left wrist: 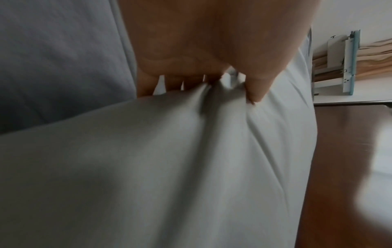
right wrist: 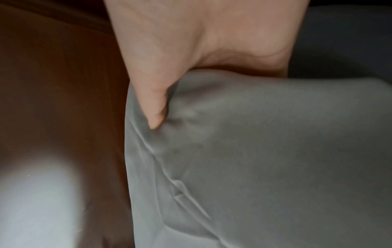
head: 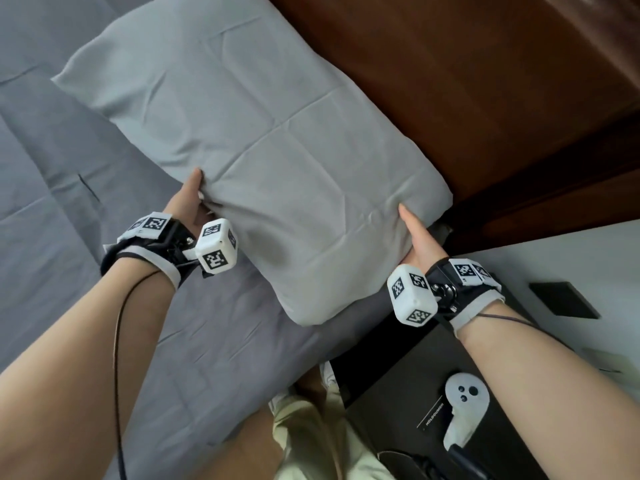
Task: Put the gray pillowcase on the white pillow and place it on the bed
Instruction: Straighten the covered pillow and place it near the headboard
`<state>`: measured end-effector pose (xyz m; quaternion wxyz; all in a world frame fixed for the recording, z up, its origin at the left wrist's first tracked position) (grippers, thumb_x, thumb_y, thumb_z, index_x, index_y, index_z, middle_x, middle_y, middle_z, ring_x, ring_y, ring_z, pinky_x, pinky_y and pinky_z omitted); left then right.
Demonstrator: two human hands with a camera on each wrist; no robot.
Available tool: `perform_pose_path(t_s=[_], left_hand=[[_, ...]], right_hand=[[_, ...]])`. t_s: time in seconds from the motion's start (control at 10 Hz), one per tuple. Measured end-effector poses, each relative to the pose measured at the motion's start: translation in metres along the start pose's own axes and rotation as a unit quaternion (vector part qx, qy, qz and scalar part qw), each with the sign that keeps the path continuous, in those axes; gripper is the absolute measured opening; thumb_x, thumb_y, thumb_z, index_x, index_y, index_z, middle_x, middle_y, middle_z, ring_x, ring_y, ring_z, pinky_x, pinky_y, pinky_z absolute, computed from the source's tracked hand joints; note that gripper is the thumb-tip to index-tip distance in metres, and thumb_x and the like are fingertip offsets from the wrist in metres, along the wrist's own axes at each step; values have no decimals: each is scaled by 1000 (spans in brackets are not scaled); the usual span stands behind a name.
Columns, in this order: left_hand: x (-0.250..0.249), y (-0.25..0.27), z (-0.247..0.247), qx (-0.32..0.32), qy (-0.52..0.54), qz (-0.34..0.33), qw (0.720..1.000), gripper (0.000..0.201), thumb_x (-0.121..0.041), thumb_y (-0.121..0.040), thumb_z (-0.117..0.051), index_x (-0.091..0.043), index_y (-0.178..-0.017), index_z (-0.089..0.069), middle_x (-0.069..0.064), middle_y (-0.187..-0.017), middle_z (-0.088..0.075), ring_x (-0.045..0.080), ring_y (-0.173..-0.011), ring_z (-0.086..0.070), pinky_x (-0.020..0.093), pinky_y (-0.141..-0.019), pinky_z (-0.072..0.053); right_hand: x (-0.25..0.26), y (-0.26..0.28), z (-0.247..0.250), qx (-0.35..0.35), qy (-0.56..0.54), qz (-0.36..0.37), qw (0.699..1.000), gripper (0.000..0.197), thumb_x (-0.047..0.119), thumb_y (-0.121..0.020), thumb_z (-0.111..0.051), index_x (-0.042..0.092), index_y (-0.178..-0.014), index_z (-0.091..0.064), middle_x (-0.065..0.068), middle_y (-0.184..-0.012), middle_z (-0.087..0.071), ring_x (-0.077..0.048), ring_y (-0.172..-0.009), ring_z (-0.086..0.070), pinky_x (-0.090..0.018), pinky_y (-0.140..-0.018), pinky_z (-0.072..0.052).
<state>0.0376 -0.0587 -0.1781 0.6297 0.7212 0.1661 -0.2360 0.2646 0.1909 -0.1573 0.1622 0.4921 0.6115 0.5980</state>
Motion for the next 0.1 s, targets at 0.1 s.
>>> perform_pose_path(t_s=[0.1], left_hand=[[-6,20,7,-33,-10,-8,999,47,-54,-93,-40,-14,-110,-58,2,-91,-67,15,-83,-65,32,-64,-48]], right_hand=[[-3,6,3,-7,38,-56,998,82,67,-53,-78,15,-115,-66,-13,-114,-71,-32,-105,-68,-45,-99,-47]])
Point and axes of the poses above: each hand's wrist, its own y-axis away from the middle knuckle, its own z-axis out of the back of the hand, x = y × z, the point moved 7 cm from there along -y, towards the middle knuckle
